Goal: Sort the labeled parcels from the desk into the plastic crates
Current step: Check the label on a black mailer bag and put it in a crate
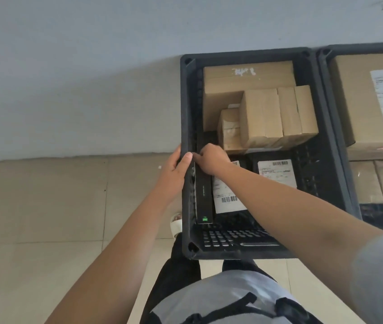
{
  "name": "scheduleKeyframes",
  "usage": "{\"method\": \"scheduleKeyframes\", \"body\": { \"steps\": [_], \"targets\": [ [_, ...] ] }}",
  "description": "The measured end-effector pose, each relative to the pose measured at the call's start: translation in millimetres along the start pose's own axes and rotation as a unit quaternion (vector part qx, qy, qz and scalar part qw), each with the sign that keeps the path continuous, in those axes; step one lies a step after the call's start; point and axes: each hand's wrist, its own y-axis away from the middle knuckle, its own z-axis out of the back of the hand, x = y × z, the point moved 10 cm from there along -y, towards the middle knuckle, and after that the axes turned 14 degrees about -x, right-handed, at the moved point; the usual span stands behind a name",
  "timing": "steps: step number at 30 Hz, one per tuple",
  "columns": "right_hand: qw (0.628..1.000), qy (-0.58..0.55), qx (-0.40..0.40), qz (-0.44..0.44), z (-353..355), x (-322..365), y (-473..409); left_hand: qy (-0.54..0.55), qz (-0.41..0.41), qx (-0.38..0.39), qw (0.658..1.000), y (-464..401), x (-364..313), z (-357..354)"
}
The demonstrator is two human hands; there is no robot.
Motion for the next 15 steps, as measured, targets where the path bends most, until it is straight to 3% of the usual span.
{"method": "scheduleKeyframes", "body": {
  "steps": [3,6,9,15],
  "targets": [
    [0.995,-0.018,0.097,0.015,-25,-8,5,0.003,0.004,-0.012,1.0,1,1,1],
    [0.988,0.026,0.143,0.047,-39,-26,13,0.012,0.012,-0.01,1.0,3,3,-1],
    [0.975,0.139,0.11,0.134,-43,-31,13,0.032,0.008,-0.015,0.999,4,2,-1],
    [0.966,0.179,-0.007,0.186,-35,-23,22,0.043,0.015,-0.027,0.999,6,4,-3]
  ]
}}
